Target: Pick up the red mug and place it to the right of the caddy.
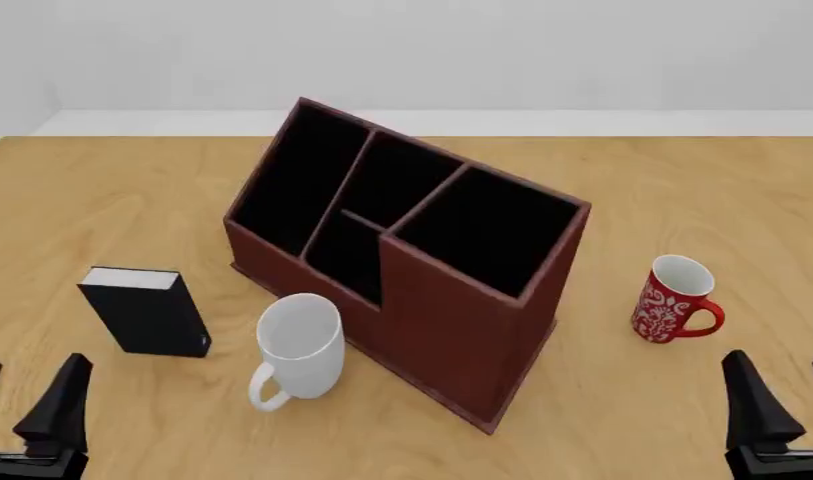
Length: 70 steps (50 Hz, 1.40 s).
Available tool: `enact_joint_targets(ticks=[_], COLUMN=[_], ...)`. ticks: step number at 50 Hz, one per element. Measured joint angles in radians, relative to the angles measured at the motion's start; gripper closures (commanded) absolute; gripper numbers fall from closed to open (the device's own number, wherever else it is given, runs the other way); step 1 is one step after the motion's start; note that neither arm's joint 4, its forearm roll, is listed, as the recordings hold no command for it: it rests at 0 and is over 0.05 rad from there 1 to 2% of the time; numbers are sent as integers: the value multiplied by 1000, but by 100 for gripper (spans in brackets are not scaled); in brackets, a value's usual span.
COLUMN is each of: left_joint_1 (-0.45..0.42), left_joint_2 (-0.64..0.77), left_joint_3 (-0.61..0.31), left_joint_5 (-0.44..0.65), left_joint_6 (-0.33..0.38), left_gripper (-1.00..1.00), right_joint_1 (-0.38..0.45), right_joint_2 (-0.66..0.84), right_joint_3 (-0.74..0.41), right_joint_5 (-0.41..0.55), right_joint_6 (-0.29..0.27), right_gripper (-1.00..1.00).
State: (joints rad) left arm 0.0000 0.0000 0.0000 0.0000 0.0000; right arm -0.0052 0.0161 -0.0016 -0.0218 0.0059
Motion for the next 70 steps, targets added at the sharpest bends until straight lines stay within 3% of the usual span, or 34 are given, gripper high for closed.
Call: enact_joint_targets(ticks=[13,23,38,47,55,70], left_joint_1=[0,0,0,0,0,0], left_joint_2=[0,0,0,0,0,0], left_joint_3=[0,0,0,0,0,0], left_joint_5=[0,0,0,0,0,0], left_joint_6=[0,0,0,0,0,0], left_gripper=[-100,-100,-100,-100,-100,-100], right_joint_1=[45,96,155,163,134,38], right_joint_2=[122,199,385,498,604,824], right_joint_3=[-3,-83,-382,-502,-583,-673], right_joint_5=[-61,-17,179,261,296,272], right_joint_6=[-5,-25,-149,-232,-301,-453], right_gripper=[-100,-100,-100,-100,-100,-100])
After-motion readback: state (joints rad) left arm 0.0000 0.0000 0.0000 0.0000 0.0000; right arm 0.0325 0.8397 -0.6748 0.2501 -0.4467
